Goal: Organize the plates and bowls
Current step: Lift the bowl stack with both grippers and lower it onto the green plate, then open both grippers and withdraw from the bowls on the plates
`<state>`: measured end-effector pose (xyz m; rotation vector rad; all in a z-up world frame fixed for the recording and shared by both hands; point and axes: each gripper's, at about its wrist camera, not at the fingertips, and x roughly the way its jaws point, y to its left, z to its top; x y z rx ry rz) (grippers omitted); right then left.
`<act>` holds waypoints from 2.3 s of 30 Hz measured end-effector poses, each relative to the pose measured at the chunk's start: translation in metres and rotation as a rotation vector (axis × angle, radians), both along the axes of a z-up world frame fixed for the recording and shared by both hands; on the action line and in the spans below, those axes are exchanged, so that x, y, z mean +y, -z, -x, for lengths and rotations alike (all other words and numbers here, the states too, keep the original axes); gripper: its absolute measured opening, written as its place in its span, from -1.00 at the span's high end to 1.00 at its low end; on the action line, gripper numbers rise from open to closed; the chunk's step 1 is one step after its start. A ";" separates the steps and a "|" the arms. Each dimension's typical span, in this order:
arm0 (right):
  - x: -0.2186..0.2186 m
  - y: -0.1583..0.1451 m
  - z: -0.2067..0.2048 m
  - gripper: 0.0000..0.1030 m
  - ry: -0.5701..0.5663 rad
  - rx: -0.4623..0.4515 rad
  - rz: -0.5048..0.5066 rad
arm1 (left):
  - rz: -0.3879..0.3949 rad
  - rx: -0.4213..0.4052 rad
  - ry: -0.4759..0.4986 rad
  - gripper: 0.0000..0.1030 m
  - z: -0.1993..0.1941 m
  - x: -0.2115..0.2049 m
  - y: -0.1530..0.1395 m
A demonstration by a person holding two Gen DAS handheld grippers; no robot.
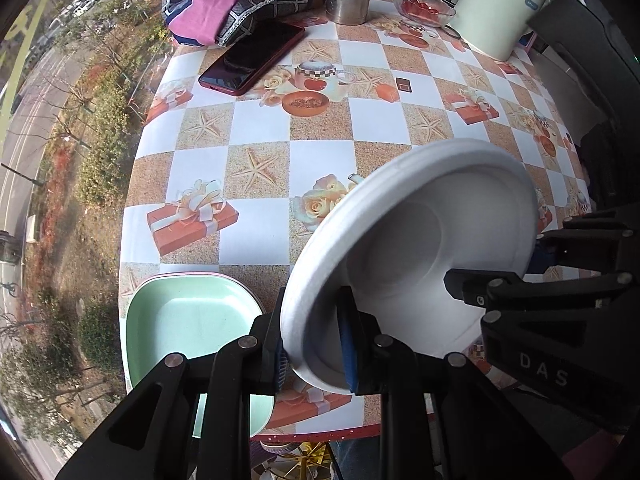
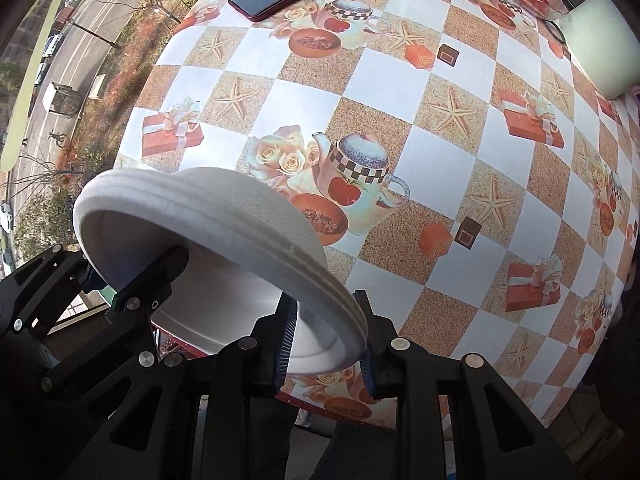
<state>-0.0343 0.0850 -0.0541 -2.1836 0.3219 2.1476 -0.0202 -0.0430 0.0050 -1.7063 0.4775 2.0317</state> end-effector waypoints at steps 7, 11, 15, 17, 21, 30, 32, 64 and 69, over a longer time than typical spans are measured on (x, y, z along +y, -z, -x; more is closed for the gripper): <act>-0.031 0.001 0.017 0.39 -0.085 0.007 -0.012 | -0.004 0.006 -0.070 0.53 0.006 -0.026 -0.003; -0.047 0.001 0.024 0.39 -0.123 0.006 -0.005 | -0.006 0.004 -0.120 0.53 0.008 -0.043 -0.004; -0.065 0.001 0.033 0.39 -0.159 0.005 0.009 | 0.004 0.001 -0.171 0.53 0.010 -0.064 -0.004; -0.077 0.002 0.038 0.39 -0.182 0.003 0.020 | 0.012 0.001 -0.198 0.53 0.010 -0.075 -0.003; -0.106 0.007 0.045 0.39 -0.245 -0.003 0.032 | 0.021 -0.011 -0.267 0.53 0.010 -0.101 -0.001; -0.148 0.026 0.057 0.39 -0.324 -0.043 0.046 | 0.054 -0.032 -0.369 0.52 0.009 -0.137 0.010; -0.152 0.030 0.059 0.39 -0.328 -0.056 0.048 | 0.057 -0.045 -0.377 0.52 0.009 -0.141 0.013; -0.155 0.012 0.064 -0.99 -0.343 0.090 0.030 | 0.119 0.142 -0.477 -0.57 0.002 -0.168 -0.004; -0.165 -0.018 0.048 -0.99 -0.421 0.272 -0.042 | 0.116 0.117 -0.476 -0.58 0.006 -0.163 -0.010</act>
